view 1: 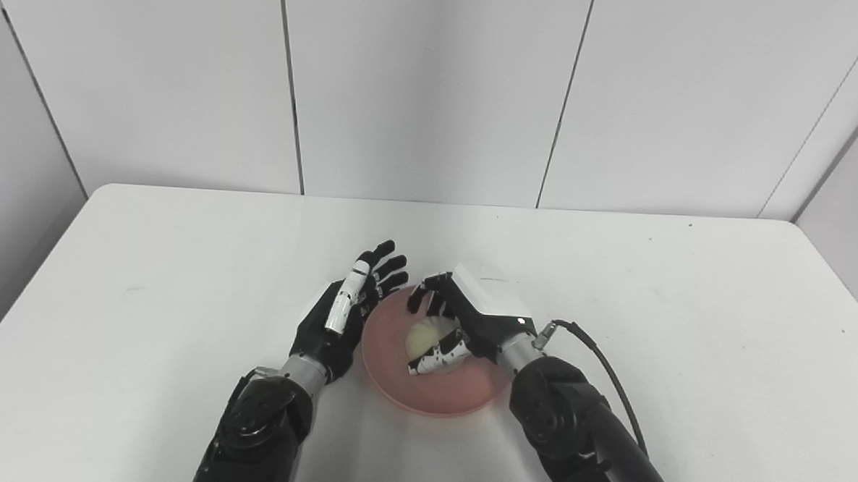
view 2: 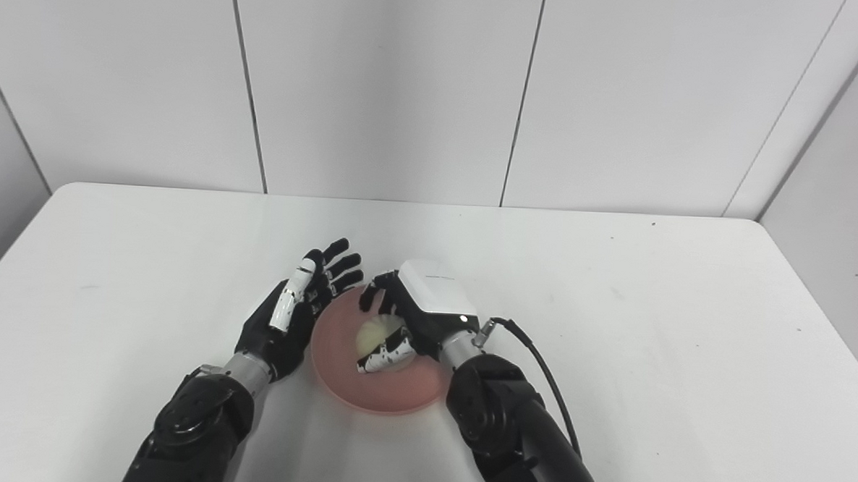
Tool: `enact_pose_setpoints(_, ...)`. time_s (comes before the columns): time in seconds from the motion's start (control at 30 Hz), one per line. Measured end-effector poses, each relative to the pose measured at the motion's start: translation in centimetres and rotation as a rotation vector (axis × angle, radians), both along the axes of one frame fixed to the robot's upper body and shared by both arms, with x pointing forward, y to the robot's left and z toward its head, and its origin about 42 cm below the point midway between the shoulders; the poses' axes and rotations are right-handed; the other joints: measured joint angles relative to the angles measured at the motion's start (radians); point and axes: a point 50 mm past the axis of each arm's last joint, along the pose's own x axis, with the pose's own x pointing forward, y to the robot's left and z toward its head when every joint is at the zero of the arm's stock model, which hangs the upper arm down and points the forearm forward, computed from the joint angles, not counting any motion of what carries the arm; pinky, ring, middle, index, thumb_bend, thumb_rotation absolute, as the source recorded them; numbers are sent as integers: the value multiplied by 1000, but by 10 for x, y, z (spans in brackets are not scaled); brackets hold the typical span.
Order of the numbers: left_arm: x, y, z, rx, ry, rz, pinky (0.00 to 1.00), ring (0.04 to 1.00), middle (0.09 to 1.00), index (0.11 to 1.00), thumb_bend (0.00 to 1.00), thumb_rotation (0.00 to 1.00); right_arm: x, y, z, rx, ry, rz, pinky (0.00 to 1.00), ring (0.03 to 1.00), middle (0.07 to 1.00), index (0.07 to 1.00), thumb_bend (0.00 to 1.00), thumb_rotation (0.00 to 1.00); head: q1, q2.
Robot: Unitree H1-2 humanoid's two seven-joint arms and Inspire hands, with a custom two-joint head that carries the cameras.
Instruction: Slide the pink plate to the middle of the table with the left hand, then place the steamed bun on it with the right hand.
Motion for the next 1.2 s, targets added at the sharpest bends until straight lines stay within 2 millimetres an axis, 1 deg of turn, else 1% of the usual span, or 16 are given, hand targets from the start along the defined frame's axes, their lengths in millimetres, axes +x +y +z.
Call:
enact_pose_setpoints(0.13, 0, 0, 0, 1, 4, 3, 925, 910, 920, 917, 366, 1000, 1, 0, 0, 2, -3, 1, 282, 368, 417, 532, 521, 0, 2, 3)
enact_pose_setpoints(0.2, 0, 0, 1, 1, 4, 4, 917, 905, 918, 910, 366, 1000, 0, 0, 0, -9, -7, 6, 327, 414, 431, 539, 520, 5, 2, 3)
enact_pose_setpoints(0.23, 0, -1, 1, 0, 4, 4, 915, 903, 916, 907, 367, 1000, -1, 0, 2, -20, -13, 12, 388, 473, 509, 518, 518, 78, 2, 3)
enact_pose_setpoints(0.27, 0, -1, 1, 0, 4, 3, 916, 903, 915, 903, 370, 1000, -3, 0, 5, -36, -19, 23, 435, 523, 575, 617, 617, 207, 2, 3)
enact_pose_setpoints(0.3, 0, -2, 1, -1, 4, 2, 914, 902, 913, 901, 370, 1000, -5, -1, 7, -57, -26, 32, 457, 555, 621, 672, 660, 288, 3, 3)
enact_pose_setpoints(0.4, 0, -2, 1, -3, 4, 1, 914, 906, 914, 898, 371, 1000, -11, -1, 19, -89, -35, 56, 500, 624, 739, 776, 710, 511, 2, 2)
enact_pose_setpoints(0.47, 0, -3, 1, -4, 5, 1, 915, 906, 915, 899, 371, 1000, -15, -1, 29, -96, -52, 59, 505, 635, 757, 793, 711, 569, 2, 2)
enact_pose_setpoints(0.57, 0, -3, 1, -5, 5, 0, 919, 910, 920, 906, 371, 1000, -22, 0, 41, -110, -40, 62, 537, 691, 803, 844, 705, 719, 0, 2)
enact_pose_setpoints(0.6, -1, -4, 1, -5, 5, 0, 920, 910, 921, 907, 372, 1000, -24, 1, 45, -120, -33, 69, 542, 699, 808, 849, 705, 736, 0, 2)
enact_pose_setpoints(0.63, -1, -4, 1, -5, 5, 1, 925, 914, 924, 913, 370, 1000, -26, 1, 47, -130, -23, 76, 582, 736, 827, 872, 715, 806, 0, 2)
enact_pose_setpoints(0.67, -1, -4, 1, -6, 5, 0, 927, 915, 926, 916, 371, 1000, -28, 1, 49, -136, -8, 76, 615, 758, 837, 882, 725, 844, 0, 2)
enact_pose_setpoints(0.73, -1, -4, 1, -6, 5, 0, 928, 915, 927, 918, 372, 1000, -32, -1, 56, -143, 8, 78, 632, 767, 842, 886, 730, 859, -2, 2)
enact_pose_setpoints(0.8, -1, -4, 1, -6, 5, 0, 936, 917, 929, 918, 371, 1000, -34, -2, 62, -145, 14, 77, 604, 771, 848, 895, 744, 871, -2, 2)
enact_pose_setpoints(0.9, -1, -4, 1, -6, 5, 0, 941, 919, 931, 917, 367, 1000, -38, -3, 72, -146, 9, 73, 597, 770, 851, 901, 745, 877, -2, 2)
enact_pose_setpoints(1.1, -1, -4, 1, -4, 5, -3, 939, 918, 932, 931, 358, 1000, -42, -7, 86, -143, -23, 57, 571, 755, 845, 896, 761, 910, -11, -3)
enact_pose_setpoints(1.2, -1, -4, 1, -3, 5, -3, 942, 923, 938, 939, 362, 1000, -39, -14, 91, -114, -29, 36, 566, 748, 834, 889, 746, 904, -18, -9)
